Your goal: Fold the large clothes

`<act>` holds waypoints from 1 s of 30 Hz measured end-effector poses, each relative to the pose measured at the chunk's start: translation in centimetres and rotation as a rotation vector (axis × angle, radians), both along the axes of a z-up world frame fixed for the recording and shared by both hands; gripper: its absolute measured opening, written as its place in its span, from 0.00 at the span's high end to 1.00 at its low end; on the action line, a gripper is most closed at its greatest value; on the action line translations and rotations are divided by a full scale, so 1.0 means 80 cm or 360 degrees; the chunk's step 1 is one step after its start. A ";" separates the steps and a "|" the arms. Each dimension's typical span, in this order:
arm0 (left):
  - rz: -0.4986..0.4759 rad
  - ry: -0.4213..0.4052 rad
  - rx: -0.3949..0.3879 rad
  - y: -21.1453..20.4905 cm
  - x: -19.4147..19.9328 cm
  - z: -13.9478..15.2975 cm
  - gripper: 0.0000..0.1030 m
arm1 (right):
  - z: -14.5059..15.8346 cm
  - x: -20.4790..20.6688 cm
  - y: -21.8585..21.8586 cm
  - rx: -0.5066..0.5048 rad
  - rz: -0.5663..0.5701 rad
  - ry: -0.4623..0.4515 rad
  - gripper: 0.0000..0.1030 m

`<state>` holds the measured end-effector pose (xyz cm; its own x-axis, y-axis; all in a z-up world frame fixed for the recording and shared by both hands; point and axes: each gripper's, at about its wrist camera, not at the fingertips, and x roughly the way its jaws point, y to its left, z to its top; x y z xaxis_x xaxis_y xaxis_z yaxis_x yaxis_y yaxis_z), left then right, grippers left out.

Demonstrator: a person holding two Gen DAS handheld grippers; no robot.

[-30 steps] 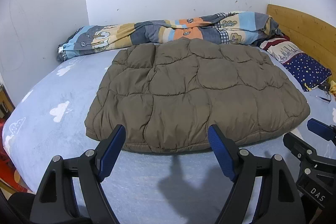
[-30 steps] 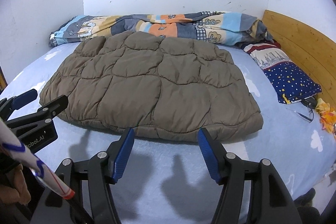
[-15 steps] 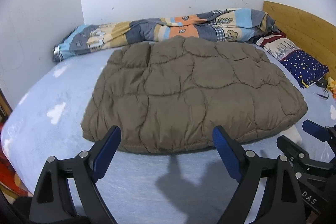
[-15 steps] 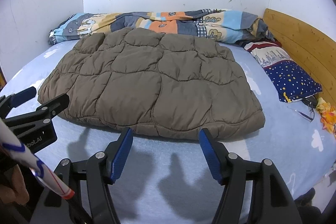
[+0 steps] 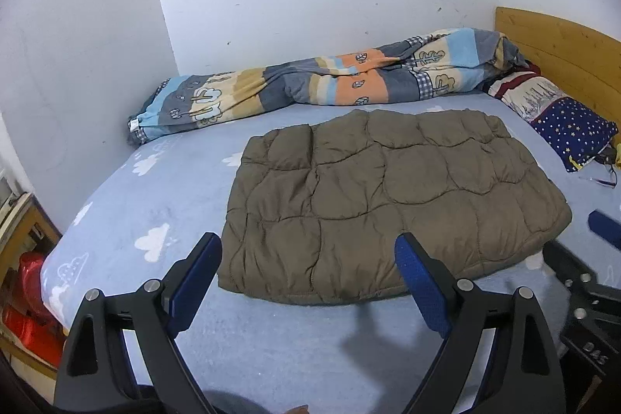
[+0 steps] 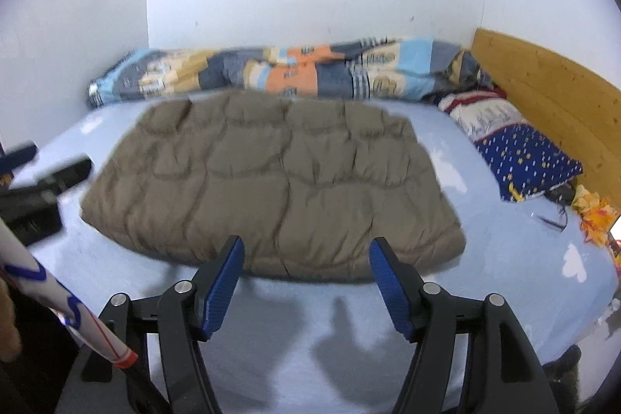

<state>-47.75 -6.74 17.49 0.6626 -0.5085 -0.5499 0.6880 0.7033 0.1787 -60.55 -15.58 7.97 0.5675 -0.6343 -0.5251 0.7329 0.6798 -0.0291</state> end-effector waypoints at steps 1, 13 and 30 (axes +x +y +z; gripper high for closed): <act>0.0009 0.0004 -0.0008 0.002 0.000 0.001 0.13 | 0.008 -0.002 0.006 -0.0015 0.0008 -0.0012 0.26; -0.0019 0.0032 -0.0071 0.012 -0.019 0.012 0.13 | 0.073 -0.016 0.056 -0.0174 0.0041 -0.0120 0.19; 0.0004 0.0048 -0.0077 0.017 -0.022 0.012 0.13 | 0.065 -0.009 0.062 -0.0148 0.0056 -0.0089 0.19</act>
